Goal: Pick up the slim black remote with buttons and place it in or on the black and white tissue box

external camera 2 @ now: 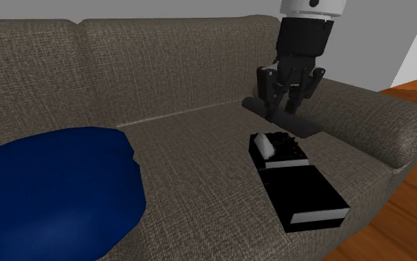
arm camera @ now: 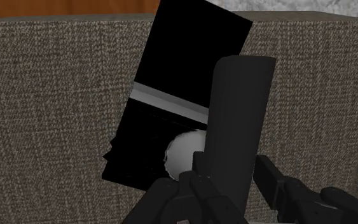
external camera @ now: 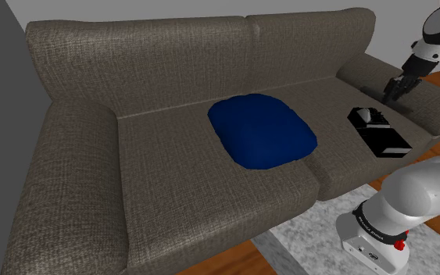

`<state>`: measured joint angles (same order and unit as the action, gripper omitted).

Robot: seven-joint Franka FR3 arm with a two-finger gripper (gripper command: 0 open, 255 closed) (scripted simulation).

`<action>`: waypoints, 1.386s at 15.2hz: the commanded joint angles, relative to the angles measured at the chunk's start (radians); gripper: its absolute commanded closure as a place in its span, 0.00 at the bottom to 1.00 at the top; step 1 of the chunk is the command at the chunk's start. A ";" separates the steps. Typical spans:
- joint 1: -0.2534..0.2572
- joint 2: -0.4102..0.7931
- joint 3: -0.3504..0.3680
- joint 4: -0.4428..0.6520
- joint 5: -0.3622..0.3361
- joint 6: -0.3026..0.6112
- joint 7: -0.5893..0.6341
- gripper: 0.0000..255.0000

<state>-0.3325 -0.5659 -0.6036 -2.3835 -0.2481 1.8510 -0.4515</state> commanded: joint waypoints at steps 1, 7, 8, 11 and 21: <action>-0.024 -0.015 -0.032 0.001 -0.025 -0.010 -0.044 1.00; -0.053 -0.016 -0.093 -0.038 -0.063 0.035 -0.102 1.00; -0.053 -0.012 -0.098 -0.048 -0.065 0.049 -0.103 1.00; -0.052 0.001 -0.114 -0.078 -0.071 0.093 -0.105 1.00; -0.049 0.019 -0.133 -0.110 -0.076 0.143 -0.109 1.00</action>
<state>-0.3817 -0.5472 -0.7367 -2.4931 -0.3240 1.9942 -0.5608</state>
